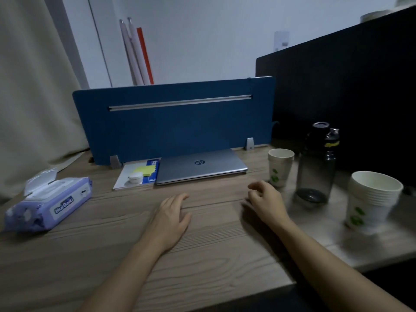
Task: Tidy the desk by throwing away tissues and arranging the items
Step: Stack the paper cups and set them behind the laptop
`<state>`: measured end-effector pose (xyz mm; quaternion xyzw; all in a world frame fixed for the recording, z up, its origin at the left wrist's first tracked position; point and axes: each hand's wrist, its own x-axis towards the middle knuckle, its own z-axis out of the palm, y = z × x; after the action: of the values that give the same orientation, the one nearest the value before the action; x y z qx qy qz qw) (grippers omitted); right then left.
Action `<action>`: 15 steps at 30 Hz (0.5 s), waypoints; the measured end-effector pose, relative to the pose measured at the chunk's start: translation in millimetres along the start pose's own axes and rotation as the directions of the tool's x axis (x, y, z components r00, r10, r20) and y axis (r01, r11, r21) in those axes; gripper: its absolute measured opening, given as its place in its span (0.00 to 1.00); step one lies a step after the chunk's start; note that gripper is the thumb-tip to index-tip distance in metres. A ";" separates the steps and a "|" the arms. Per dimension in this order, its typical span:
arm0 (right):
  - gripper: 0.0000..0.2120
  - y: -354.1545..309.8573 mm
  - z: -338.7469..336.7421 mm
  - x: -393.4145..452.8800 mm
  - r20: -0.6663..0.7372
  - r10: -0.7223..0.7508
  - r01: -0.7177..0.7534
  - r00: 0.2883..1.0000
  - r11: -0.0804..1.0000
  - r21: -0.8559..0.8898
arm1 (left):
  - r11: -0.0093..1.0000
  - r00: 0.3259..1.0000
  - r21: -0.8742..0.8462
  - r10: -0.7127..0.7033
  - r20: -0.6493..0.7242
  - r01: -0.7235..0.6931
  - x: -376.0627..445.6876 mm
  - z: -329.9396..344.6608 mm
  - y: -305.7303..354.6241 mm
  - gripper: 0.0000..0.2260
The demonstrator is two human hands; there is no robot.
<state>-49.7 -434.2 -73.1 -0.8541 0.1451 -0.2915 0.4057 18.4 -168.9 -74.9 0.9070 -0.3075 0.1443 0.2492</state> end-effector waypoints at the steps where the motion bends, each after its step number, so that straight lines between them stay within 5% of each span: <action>1: 0.10 3.3 -6.2 -3.1 -0.008 0.005 -0.005 1.000 1.000 0.005 | 1.000 1.000 -0.004 0.005 0.007 -0.005 1.3 3.5 7.7 0.22; 15: 0.08 38.7 -70.6 -14.5 -0.227 0.189 -0.160 0.955 0.977 0.141 | 0.928 0.993 -0.370 0.006 0.121 0.040 52.0 79.9 123.7 0.25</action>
<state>-105.0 -494.5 -73.4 -0.7704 0.2499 -0.3634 0.4604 -10.7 -322.3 -75.0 0.8530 -0.3358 0.0265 0.3987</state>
